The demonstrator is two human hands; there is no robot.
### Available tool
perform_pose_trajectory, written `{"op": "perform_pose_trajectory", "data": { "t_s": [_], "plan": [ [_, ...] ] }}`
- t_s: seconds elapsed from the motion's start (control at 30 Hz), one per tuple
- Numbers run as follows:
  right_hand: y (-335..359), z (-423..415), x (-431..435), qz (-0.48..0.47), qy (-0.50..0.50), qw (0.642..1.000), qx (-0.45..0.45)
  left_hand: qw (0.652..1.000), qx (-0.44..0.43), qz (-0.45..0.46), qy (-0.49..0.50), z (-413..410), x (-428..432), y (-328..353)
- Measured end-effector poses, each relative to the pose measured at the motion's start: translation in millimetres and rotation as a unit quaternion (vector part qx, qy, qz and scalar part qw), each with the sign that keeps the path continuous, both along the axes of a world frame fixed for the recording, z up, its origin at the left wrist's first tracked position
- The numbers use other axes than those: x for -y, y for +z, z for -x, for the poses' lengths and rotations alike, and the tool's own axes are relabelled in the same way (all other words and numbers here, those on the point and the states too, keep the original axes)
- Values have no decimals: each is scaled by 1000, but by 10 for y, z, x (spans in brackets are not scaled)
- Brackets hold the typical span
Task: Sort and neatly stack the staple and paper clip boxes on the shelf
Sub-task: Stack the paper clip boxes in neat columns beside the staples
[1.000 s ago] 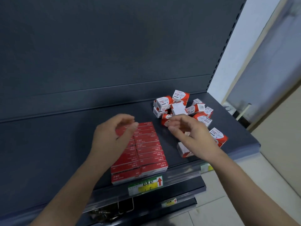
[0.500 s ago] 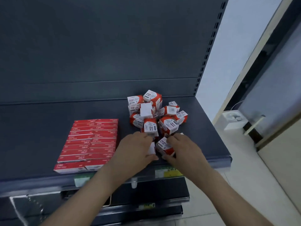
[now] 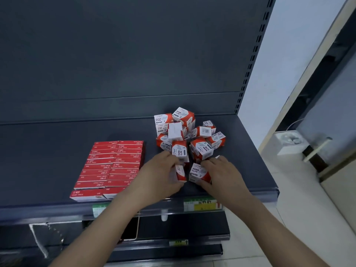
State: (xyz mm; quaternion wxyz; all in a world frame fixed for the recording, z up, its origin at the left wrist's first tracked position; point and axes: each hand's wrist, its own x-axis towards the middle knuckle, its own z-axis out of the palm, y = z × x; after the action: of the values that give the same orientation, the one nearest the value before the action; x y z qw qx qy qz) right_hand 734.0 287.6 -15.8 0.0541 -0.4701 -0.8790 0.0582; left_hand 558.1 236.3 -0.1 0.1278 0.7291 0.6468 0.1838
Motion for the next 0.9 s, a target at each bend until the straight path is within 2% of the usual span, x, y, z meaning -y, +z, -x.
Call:
{"op": "perform_pose_trajectory", "data": {
  "t_s": [0.1,0.17,0.23,0.33,0.4,0.6,0.77,0.9],
  "plan": [
    [27,-28,0,-2,-14,1000,-5,976,205,26,64,67,48,-23],
    [35,-42,-8,-5,-26,1000,4,953,277,86,83,85,48,-81],
    [32,-60,-23,-8,-30,999,14,959,244,115,85,97,42,-136],
    [32,-86,-33,-1,-23,999,23,993,17,96,61,109,45,-164],
    [49,-112,-41,7,-18,1000,15,993,-38,99,43,87,31,-152],
    [100,-210,-65,68,-15,995,-67,988,71,129,36,24,-46,-113],
    [47,-225,-53,95,19,994,-40,984,71,161,5,99,7,-111],
    [18,-245,-42,81,46,996,-4,984,92,151,8,110,55,-112]
  ]
}}
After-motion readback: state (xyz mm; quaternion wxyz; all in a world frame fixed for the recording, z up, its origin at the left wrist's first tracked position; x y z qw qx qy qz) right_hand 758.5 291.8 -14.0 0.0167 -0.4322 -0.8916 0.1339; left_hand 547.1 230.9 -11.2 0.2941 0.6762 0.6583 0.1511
